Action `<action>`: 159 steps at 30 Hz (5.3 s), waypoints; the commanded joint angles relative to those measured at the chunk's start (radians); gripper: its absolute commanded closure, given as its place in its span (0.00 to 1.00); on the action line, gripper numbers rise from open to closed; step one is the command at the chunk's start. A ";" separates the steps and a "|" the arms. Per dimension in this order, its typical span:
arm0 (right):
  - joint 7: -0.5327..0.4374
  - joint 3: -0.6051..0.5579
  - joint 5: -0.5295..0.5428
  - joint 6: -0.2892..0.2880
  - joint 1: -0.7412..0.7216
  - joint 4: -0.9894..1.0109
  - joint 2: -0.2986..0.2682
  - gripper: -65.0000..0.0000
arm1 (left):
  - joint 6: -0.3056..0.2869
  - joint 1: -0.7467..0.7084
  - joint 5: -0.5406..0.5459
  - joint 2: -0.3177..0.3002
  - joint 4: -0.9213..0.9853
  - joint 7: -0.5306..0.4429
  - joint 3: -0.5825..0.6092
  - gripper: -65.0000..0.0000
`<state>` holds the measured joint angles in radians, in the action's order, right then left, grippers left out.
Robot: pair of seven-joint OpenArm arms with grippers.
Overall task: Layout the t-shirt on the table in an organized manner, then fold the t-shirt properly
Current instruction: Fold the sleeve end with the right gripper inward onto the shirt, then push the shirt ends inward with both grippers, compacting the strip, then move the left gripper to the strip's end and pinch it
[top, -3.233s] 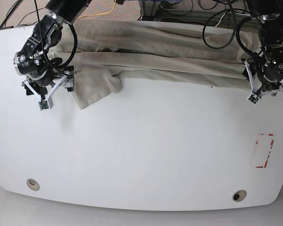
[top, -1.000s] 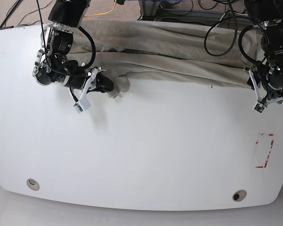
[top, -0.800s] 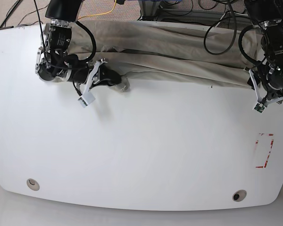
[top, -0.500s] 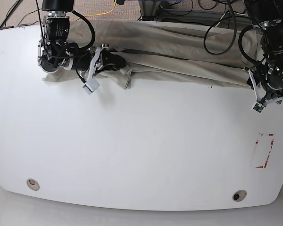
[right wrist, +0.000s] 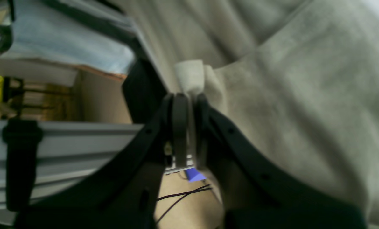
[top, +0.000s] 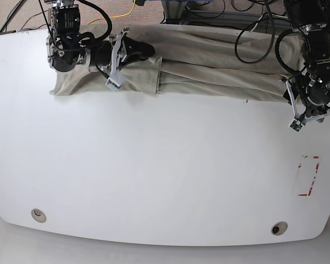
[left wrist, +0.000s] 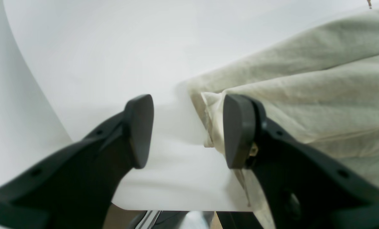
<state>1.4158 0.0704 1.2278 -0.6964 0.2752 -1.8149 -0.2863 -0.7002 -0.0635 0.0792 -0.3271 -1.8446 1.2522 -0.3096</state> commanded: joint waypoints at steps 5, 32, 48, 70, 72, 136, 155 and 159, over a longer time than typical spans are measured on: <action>-0.020 -0.036 0.040 -0.002 0.026 -0.021 -0.023 0.93 | 0.002 0.014 -0.002 -0.014 -0.014 -0.016 -0.006 0.50; -0.020 0.035 0.082 -0.002 0.068 -0.021 -0.097 0.09 | 0.002 0.015 0.006 0.047 -0.020 -0.032 -0.003 0.50; -0.020 0.280 -0.027 -0.002 0.020 0.043 -0.103 0.18 | 0.002 -0.060 0.004 0.144 -0.023 -0.032 0.074 0.50; -0.086 0.358 -0.265 -0.002 0.123 0.000 -0.098 0.85 | 0.002 -0.243 0.000 0.156 -0.126 -0.098 -0.041 0.91; -0.114 0.355 -0.323 -0.002 0.126 0.004 -0.095 0.84 | 0.002 -0.261 0.000 0.151 -0.109 -0.141 -0.041 0.91; -0.504 0.265 -0.866 -0.002 -0.187 0.447 -0.072 0.85 | 0.002 0.265 -0.086 0.155 0.102 -0.027 0.005 0.61; -0.504 0.265 -0.866 -0.002 -0.189 0.447 -0.040 0.85 | 0.002 0.227 -0.085 0.082 0.328 -0.177 -0.069 0.61; -0.504 0.265 -0.866 -0.002 -0.187 0.447 -0.038 0.85 | 0.002 0.202 -0.085 0.078 0.319 -0.177 -0.122 0.61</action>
<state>0.8215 0.3416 0.4328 -0.7071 0.0734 -1.3792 -0.3267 -0.7021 0.1295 -0.0055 -0.2378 -1.4986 1.0782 -0.4068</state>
